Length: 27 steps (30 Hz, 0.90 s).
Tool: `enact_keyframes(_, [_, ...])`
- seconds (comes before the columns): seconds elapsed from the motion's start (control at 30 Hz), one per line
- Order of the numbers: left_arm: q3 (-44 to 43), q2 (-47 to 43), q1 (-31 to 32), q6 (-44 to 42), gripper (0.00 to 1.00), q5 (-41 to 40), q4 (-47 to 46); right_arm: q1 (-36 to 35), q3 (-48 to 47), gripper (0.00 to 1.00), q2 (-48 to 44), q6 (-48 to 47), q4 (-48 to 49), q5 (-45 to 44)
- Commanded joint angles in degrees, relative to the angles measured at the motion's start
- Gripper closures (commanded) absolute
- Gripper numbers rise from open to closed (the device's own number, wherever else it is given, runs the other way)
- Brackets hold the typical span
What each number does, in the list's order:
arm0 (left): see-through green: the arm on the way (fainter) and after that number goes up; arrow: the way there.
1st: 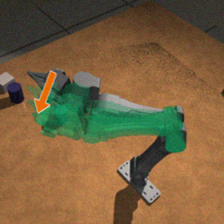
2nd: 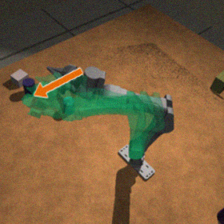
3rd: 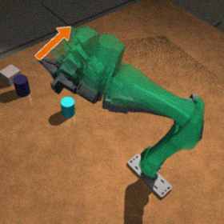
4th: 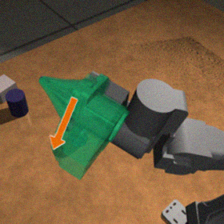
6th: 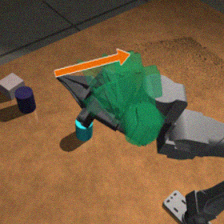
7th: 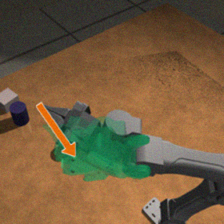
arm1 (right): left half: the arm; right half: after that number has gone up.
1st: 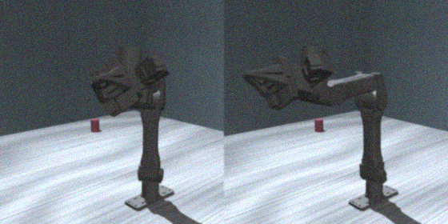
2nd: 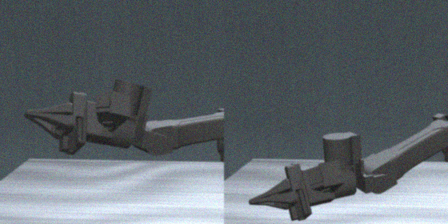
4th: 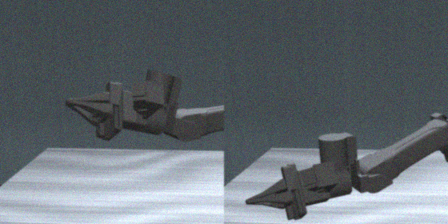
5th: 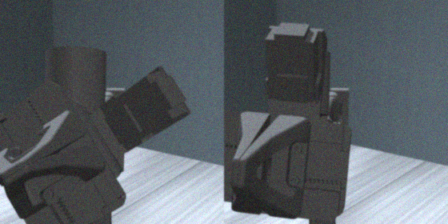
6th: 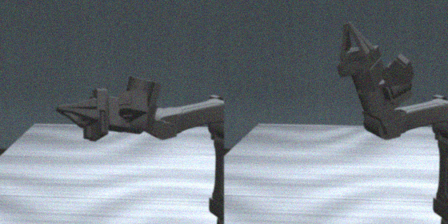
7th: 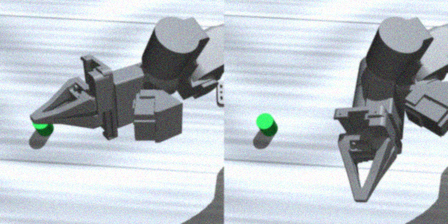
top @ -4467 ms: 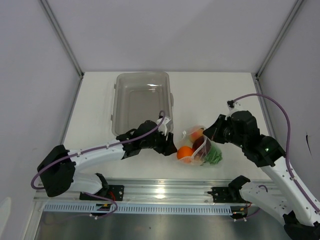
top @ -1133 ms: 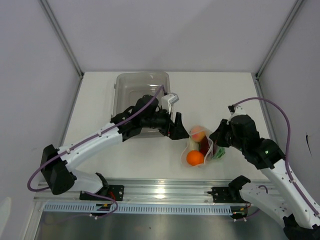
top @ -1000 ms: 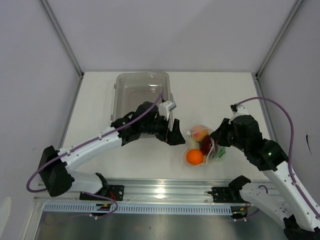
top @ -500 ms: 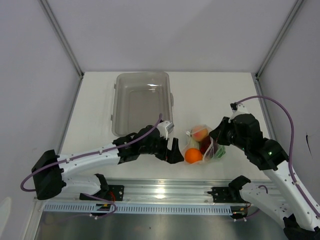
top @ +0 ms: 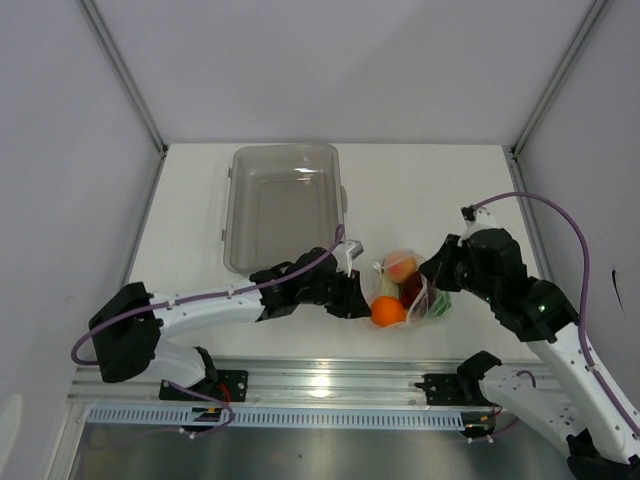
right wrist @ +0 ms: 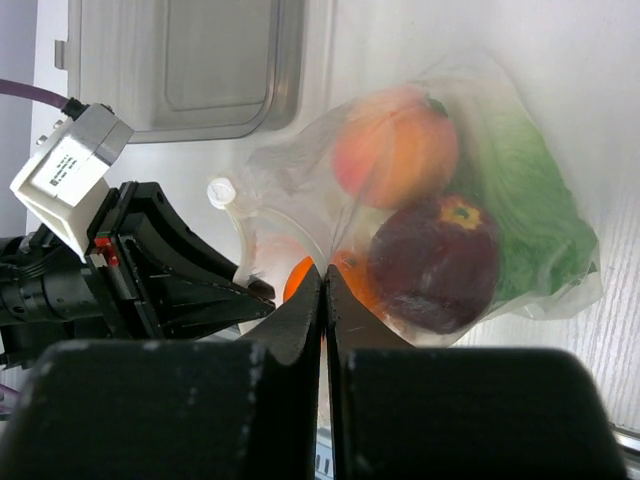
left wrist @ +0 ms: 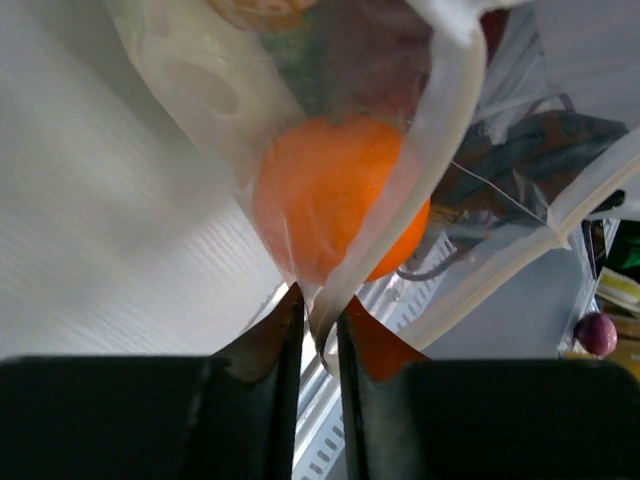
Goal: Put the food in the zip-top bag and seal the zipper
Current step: Adjust the zipper food storage bag at the center of the board.
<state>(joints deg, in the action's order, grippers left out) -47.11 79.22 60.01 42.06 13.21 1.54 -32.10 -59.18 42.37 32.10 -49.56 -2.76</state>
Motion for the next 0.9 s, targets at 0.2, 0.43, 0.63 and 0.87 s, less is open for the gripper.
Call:
enact_keyframes(0.2, [-16.1, 2.8, -2.7, -7.9, 0.99, 8.7, 6.2, 0.3, -2.3, 1.00, -0.4, -3.2, -2.7, 2.1])
enact_keyframes(0.43, [-33.1, 8.2, -6.9, -16.7, 0.99, 16.1, 19.9, 0.1, -3.2, 1.00, 0.1, -6.2, -3.9, 16.8])
enact_keyframes(0.63, [-35.9, 12.7, -8.2, -20.1, 1.00, 24.1, 23.5, -0.2, -1.2, 1.00, 1.0, -4.5, 0.7, 22.6])
enact_keyframes(0.87, [-25.7, 12.7, -8.3, -20.6, 0.99, 29.6, 17.0, -1.4, 4.7, 1.00, 2.3, -0.6, 7.6, 24.1])
